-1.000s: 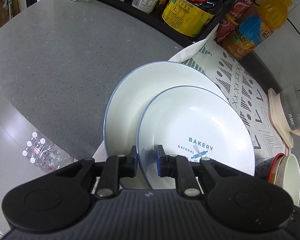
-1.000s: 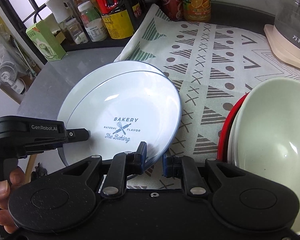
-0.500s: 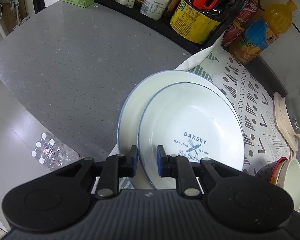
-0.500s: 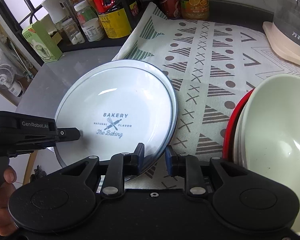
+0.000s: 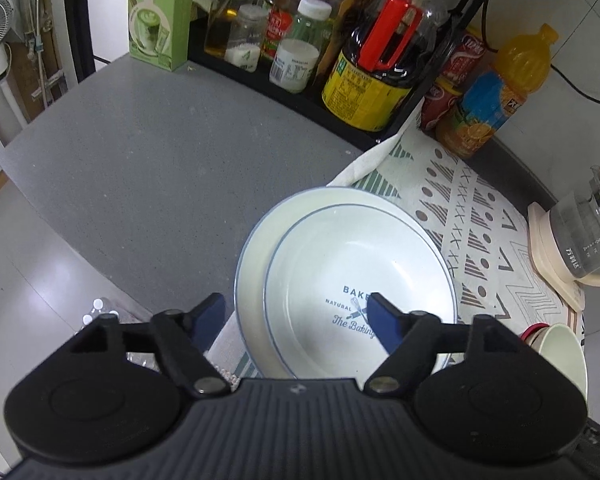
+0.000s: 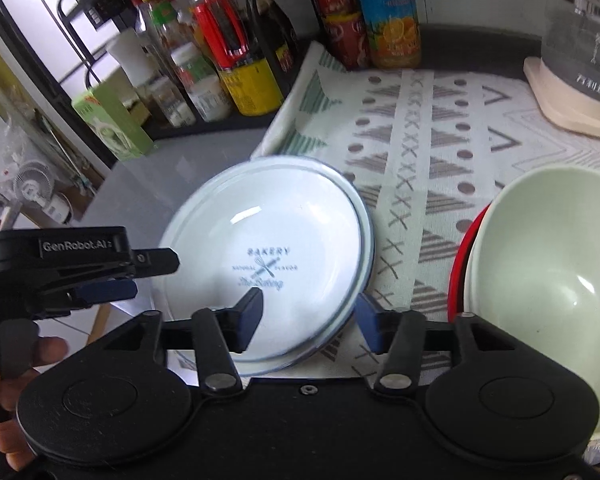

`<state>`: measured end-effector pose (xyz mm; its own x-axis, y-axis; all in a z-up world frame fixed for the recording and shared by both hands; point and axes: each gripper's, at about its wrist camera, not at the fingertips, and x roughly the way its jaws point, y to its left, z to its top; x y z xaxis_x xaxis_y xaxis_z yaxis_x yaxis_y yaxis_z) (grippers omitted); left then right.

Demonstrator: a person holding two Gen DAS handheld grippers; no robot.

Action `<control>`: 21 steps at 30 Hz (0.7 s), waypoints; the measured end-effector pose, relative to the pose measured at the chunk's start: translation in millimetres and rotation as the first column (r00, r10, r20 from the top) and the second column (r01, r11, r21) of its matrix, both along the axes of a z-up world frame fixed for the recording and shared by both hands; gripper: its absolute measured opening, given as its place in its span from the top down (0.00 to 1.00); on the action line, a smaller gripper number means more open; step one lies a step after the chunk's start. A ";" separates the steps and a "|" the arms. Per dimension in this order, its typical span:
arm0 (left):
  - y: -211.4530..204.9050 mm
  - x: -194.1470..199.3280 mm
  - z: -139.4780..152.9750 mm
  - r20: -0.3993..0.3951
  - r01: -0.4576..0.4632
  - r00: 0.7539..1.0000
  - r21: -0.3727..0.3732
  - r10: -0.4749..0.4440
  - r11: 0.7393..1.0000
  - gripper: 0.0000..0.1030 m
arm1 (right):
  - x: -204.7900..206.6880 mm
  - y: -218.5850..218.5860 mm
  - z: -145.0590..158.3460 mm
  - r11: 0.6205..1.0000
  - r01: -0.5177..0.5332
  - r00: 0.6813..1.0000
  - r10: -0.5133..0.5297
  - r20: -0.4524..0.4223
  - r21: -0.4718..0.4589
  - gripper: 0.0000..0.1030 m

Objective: Organize plates and bowls
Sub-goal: 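Lower the 'BAKERY' plate onto the 'Sweet' plate and open both tools, then move both tools to the red bowl stack and grip its rim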

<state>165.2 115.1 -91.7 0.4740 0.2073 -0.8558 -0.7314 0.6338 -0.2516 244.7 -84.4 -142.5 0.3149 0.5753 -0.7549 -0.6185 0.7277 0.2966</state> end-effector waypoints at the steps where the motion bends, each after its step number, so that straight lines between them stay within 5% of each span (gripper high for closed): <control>1: -1.6 -0.4 2.6 0.002 0.000 1.000 0.009 0.000 1.000 0.20 | -0.6 -2.7 4.9 1.000 0.001 1.000 -0.002 0.009 0.013 0.45; 11: -28.0 9.0 21.5 0.030 0.077 0.996 0.041 -0.078 0.996 0.19 | 2.4 -45.9 39.5 0.991 0.090 0.987 -0.102 0.127 0.100 0.07; 21: -70.9 39.5 34.7 0.086 0.206 0.974 0.042 -0.209 0.978 0.18 | 8.9 -89.9 46.5 0.974 0.195 0.966 -0.211 0.151 0.119 0.02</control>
